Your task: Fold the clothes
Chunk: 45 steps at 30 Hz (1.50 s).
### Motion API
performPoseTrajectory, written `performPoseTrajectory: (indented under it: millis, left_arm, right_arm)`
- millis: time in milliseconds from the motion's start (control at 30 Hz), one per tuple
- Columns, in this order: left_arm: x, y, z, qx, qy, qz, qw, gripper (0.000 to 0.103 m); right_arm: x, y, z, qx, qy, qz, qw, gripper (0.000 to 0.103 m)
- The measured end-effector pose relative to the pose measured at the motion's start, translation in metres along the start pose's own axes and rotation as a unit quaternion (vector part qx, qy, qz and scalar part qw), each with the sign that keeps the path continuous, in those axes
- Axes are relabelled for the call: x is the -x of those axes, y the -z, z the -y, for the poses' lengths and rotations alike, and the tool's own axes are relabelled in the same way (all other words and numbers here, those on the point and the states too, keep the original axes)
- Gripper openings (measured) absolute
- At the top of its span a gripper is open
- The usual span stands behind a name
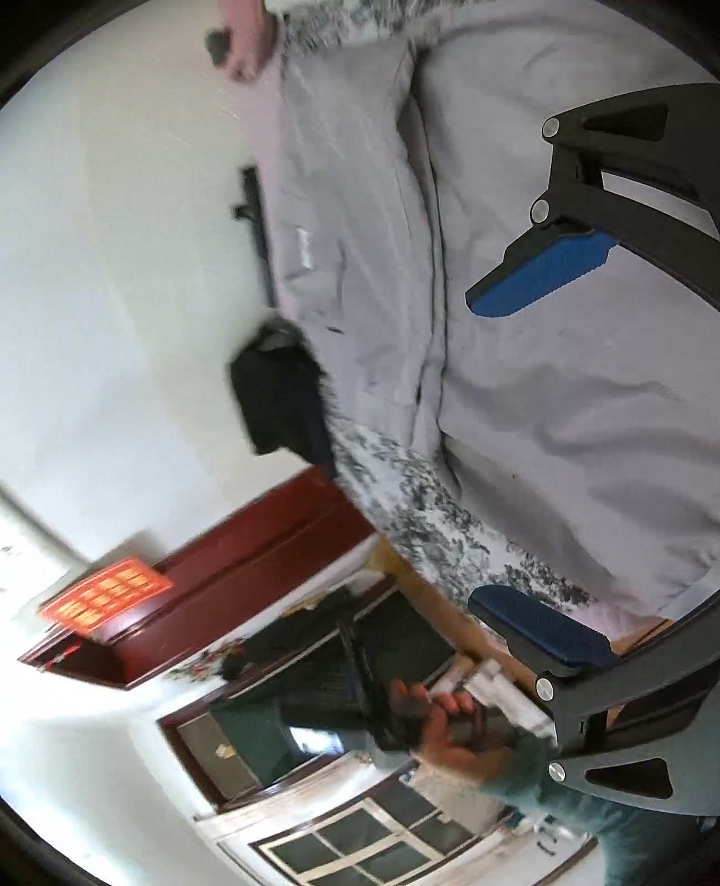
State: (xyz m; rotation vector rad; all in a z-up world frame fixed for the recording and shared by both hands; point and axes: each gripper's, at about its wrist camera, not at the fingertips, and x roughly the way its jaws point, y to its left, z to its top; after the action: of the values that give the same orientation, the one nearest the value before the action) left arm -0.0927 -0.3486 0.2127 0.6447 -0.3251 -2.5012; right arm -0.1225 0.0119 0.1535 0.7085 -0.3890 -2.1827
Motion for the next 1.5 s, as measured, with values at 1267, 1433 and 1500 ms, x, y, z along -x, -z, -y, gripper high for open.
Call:
performPoseTrajectory:
  millis: [1267,1433,1500]
  left_arm:
    - [0.193,0.106,0.097,-0.108,0.037,0.022,0.9932,0.103]
    - [0.208,0.112,0.106,-0.101,0.169,-0.03,0.98,0.103]
    - [0.217,0.118,0.115,-0.107,0.213,-0.045,0.9702,0.103]
  right_arm:
    - [0.076,0.036,0.113,-0.031,0.233,-0.011,0.972,0.101]
    - [0.077,0.04,0.116,-0.037,0.232,-0.015,0.972,0.101]
    - [0.078,0.041,0.117,-0.038,0.233,-0.016,0.972,0.101]
